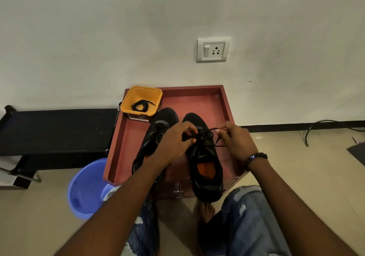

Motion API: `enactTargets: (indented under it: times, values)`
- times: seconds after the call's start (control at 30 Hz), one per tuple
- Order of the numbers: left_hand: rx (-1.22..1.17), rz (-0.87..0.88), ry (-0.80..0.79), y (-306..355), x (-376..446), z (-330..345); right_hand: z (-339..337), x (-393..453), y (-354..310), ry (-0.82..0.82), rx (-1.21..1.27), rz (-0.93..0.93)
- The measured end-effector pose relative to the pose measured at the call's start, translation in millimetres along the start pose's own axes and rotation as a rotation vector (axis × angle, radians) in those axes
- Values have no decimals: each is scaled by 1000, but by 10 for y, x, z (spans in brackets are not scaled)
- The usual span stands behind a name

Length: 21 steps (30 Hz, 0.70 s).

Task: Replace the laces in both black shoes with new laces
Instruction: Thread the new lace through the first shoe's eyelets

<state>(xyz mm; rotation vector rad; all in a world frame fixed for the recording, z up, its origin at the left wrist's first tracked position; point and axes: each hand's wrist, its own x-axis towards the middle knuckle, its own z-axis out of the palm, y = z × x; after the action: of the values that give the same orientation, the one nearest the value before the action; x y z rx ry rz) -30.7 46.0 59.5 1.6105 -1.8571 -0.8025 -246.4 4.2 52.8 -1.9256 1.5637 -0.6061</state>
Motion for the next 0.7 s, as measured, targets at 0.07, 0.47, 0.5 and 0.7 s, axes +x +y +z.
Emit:
enactTargets:
  times: [0.07,0.47,0.5,0.7]
  values:
    - [84,2,-61,-55,-44,80,31,12,92,17,84,81]
    - [553,-63,-33,72,-123,419,232,59,131,-123,291,131]
    - [532,-82,-30,74,-131,438,226,64,129,-140,273,115]
    - [312,-183,31,98,-122,593,205,2,233,-199,292,83]
